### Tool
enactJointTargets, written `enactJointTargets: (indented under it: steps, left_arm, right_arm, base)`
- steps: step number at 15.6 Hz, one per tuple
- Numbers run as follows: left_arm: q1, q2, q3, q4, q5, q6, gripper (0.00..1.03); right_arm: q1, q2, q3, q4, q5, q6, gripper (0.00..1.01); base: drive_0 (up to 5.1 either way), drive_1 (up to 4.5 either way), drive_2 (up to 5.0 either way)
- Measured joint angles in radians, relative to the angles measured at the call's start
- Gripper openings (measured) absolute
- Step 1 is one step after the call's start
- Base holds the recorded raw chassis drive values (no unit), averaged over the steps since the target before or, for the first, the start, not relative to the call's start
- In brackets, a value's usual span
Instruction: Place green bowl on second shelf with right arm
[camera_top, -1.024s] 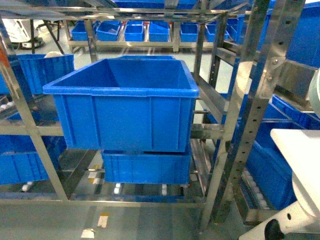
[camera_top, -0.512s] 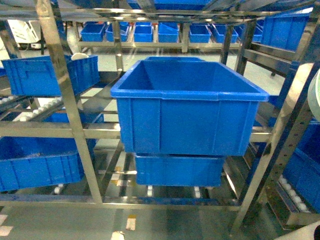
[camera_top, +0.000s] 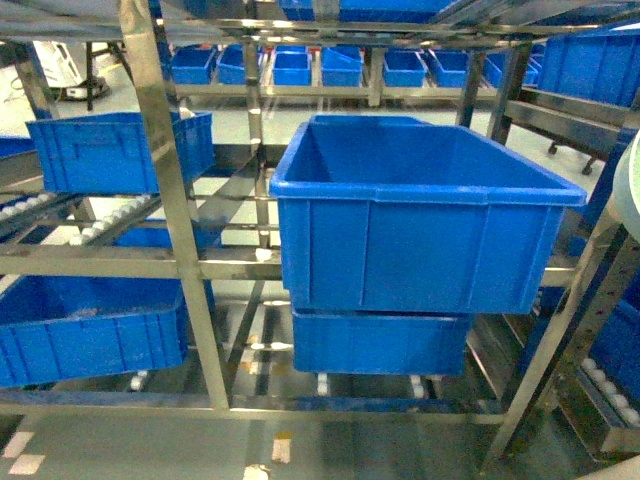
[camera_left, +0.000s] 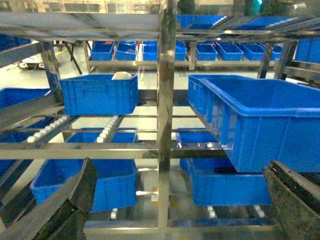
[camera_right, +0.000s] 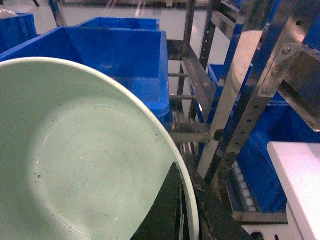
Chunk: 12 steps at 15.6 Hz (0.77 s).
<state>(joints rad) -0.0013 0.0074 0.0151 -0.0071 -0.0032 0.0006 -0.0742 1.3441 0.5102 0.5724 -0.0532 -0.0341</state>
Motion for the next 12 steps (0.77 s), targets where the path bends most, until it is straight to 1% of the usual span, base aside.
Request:
enactJointTargets:
  steps: [2, 10, 11, 12]
  left_arm:
    - [0.000, 0.000, 0.000, 0.001, 0.002, 0.000, 0.98]
    - [0.000, 0.000, 0.000, 0.003, 0.002, 0.000, 0.98]
    - [0.000, 0.000, 0.000, 0.005, 0.003, 0.000, 0.98]
    - [0.000, 0.000, 0.000, -0.004, 0.002, 0.000, 0.98]
  right_arm:
    - [-0.006, -0.004, 0.000, -0.002, 0.001, 0.000, 0.02]
    - [-0.005, -0.004, -0.001, -0.003, 0.001, 0.000, 0.02]
    - [-0.005, -0.005, -0.001, 0.009, 0.001, 0.000, 0.02]
    - [-0.005, 0.002, 0.001, -0.003, 0.001, 0.000, 0.02]
  base:
    - [-0.1, 4.22, -4.4]
    - [0.0, 4.35, -4.3]
    - [0.0, 0.00, 0.0]
    - [0.0, 0.00, 0.0]
